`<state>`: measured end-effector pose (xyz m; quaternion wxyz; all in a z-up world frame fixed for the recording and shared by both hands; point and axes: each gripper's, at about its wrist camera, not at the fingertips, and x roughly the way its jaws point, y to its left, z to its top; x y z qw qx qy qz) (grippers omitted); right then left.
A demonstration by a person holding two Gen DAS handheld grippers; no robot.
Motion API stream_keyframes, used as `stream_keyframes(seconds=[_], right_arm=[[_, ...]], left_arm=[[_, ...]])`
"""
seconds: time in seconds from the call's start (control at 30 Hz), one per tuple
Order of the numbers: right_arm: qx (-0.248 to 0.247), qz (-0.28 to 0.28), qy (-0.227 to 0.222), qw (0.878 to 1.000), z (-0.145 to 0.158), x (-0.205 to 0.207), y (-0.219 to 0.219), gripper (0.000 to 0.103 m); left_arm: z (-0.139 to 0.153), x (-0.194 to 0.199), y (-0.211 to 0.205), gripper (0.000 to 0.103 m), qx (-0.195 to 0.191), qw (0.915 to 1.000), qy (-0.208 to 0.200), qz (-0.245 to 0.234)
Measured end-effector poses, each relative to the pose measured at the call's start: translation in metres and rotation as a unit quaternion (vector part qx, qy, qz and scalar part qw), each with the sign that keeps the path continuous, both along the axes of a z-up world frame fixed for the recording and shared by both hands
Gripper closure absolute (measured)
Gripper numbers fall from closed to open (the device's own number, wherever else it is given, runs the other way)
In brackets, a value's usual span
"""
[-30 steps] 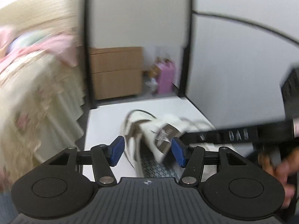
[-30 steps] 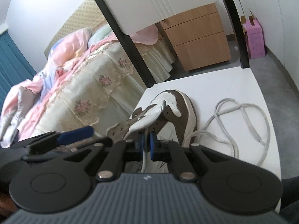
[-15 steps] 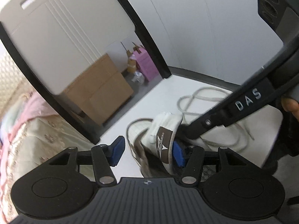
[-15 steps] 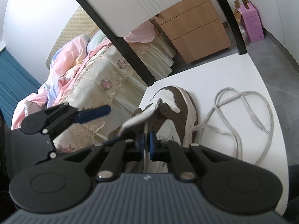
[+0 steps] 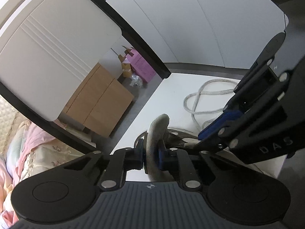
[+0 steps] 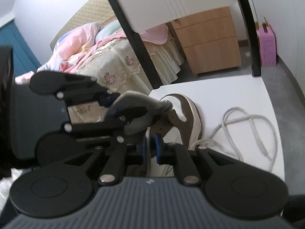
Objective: Lace up shoes with both hands
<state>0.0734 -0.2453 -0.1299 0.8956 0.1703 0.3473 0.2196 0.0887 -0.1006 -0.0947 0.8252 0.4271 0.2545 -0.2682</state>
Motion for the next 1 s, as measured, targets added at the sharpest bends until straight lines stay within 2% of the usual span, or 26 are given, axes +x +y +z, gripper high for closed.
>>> stream_keyframes(seconds=[0.1,0.2,0.23,0.33,0.4,0.5,0.73,0.87,1.0], right_arm=[[-0.018,0.003,-0.004,1.000,-0.003,0.004,0.005,0.088],[-0.024,-0.004,-0.008,1.000,-0.005,0.005,0.007,0.092],[-0.014,-0.010,-0.002,1.000,-0.006,0.006,0.004,0.093],[0.067,-0.036,0.044,0.996,-0.016,0.015,-0.016,0.094],[0.128,-0.054,0.076,0.987,-0.026,0.019,-0.031,0.095],[0.178,-0.065,0.100,0.977,-0.035,0.021,-0.043,0.095],[0.205,-0.068,0.115,0.970,-0.036,0.024,-0.046,0.095],[0.218,-0.072,0.122,0.966,-0.038,0.024,-0.050,0.095],[0.255,-0.087,0.141,0.953,-0.045,0.023,-0.059,0.095]], left_arm=[[0.001,-0.002,0.003,0.087,0.000,1.0000,0.004,-0.006],[-0.001,-0.002,0.001,0.087,0.005,0.9999,0.000,-0.010],[-0.003,0.000,-0.001,0.087,0.007,0.9999,0.000,-0.011],[-0.008,0.003,-0.007,0.086,0.012,0.9998,0.000,-0.014],[-0.011,0.006,-0.009,0.086,0.014,0.9997,0.006,-0.017],[-0.015,0.006,-0.014,0.086,0.026,0.9993,0.000,-0.027],[-0.021,0.010,-0.023,0.085,0.042,0.9984,-0.001,-0.039],[-0.033,0.009,-0.028,0.085,0.071,0.9952,-0.005,-0.067],[-0.039,0.003,-0.026,0.087,0.103,0.9881,-0.003,-0.114]])
